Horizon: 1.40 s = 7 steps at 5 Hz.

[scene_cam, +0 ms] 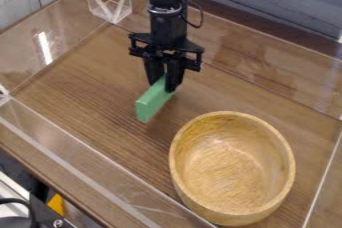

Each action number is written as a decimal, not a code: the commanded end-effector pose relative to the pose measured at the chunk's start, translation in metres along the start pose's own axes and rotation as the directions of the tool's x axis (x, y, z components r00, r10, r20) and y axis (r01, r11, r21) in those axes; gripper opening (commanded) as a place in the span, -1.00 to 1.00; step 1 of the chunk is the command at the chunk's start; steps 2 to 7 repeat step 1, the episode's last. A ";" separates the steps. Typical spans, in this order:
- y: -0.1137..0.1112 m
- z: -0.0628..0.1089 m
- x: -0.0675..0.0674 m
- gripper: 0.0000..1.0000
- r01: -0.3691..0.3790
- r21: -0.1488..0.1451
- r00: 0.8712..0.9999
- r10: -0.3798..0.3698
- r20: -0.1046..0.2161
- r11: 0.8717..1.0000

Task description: Remove the green block from inside the brown bowl and put it on the table

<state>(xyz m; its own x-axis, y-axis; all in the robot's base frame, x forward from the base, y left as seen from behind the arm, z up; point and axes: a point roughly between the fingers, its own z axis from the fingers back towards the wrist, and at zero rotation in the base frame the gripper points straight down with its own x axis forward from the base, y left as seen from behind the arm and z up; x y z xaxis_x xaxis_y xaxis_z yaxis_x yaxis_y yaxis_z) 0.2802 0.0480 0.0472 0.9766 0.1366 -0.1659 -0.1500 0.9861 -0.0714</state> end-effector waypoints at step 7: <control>0.004 0.015 0.007 -1.00 -0.011 -0.001 0.999 0.011 0.044 1.000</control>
